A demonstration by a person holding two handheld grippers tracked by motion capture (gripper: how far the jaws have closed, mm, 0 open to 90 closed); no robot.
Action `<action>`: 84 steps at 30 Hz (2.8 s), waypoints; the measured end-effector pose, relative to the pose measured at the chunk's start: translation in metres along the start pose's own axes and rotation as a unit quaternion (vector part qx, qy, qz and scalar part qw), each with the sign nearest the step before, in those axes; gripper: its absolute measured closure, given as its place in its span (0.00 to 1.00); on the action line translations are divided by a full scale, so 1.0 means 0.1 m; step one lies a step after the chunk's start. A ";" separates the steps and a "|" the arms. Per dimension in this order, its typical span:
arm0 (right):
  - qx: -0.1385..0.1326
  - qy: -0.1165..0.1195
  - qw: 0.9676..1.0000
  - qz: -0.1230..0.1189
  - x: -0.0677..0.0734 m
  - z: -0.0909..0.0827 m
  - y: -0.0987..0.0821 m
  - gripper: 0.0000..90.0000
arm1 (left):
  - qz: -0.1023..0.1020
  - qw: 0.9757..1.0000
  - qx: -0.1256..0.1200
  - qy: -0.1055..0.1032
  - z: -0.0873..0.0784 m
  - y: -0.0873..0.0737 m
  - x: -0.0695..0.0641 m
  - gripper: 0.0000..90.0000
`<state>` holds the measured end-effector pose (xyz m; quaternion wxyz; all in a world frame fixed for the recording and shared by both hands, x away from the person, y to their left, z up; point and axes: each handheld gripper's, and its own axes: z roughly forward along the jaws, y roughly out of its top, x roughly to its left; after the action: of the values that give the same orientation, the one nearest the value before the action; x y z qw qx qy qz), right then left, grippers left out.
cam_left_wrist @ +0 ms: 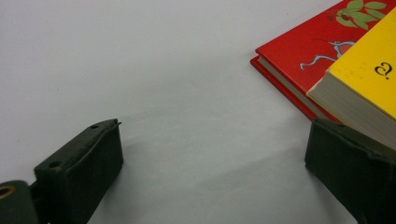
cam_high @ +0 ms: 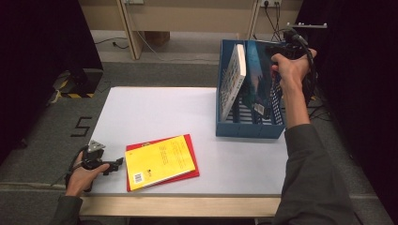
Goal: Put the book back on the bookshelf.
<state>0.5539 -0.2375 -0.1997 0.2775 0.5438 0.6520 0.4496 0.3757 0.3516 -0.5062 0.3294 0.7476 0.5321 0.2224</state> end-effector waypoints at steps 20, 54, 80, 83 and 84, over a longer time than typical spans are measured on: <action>0.013 0.000 1.000 0.025 -0.06 0.47 -0.35 0.82 | 0.002 1.000 0.000 0.001 0.00 0.00 0.00 0.04; -0.043 -0.011 0.999 0.000 0.03 0.04 0.03 0.82 | 0.002 1.000 0.000 0.001 0.00 0.00 0.00 0.03; -0.079 -0.030 0.996 -0.001 0.18 0.36 -0.02 0.82 | 0.002 1.000 0.000 0.001 0.00 0.00 0.00 0.03; -0.089 -0.027 0.996 0.005 0.17 0.37 -0.11 0.82 | 0.002 1.000 -0.001 0.001 0.00 0.00 0.00 0.03; -0.096 -0.028 0.995 0.010 0.16 0.37 -0.14 0.82 | 0.002 1.000 -0.001 0.002 0.00 0.00 0.00 0.03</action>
<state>0.5750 -0.2113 -0.2266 0.3417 0.5335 0.5924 0.4977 0.3754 0.3512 -0.5063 0.3289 0.7477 0.5313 0.2246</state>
